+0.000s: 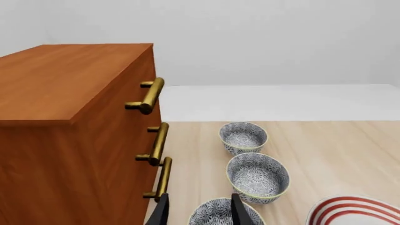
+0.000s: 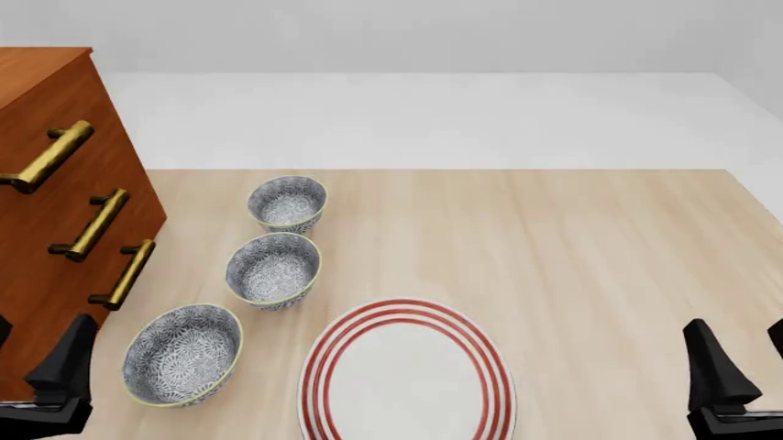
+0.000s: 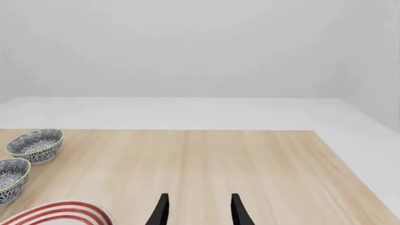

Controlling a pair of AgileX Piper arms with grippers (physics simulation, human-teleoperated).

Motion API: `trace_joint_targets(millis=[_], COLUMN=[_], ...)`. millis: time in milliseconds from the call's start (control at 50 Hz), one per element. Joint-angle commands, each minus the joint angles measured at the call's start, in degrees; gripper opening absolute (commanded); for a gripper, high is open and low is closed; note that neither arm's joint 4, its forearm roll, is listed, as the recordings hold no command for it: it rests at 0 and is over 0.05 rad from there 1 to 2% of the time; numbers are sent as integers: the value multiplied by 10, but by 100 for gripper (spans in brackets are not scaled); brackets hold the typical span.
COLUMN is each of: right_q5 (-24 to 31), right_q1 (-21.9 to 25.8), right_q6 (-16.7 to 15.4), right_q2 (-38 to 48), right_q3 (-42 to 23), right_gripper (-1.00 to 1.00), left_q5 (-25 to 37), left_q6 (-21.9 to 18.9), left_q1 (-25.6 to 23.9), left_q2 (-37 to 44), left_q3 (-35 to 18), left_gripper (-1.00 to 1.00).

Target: Pick up the bowl and put it in the middle on the plate.

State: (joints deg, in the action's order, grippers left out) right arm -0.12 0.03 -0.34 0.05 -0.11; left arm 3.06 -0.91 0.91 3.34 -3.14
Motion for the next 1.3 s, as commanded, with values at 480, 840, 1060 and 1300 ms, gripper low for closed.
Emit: trace_joint_targets(millis=[480,840,1060,1300], right_q5=[2,-3,0,1], right_q1=[0,2,1,1], right_q6=[1,-10,-7,0], right_q2=[2,0,0,1], right_q3=[-2,-2,-3,-2], right_gripper=[100,100,100,100], left_q5=[-11,-31,5,29], left_q6=[-2,11,-49,-91], left_q1=[-88,-188,-247,-254], left_q2=[-8,158,277,385], left_q3=[-10,-117,-219,-279], left_gripper=[100,100,100,100])
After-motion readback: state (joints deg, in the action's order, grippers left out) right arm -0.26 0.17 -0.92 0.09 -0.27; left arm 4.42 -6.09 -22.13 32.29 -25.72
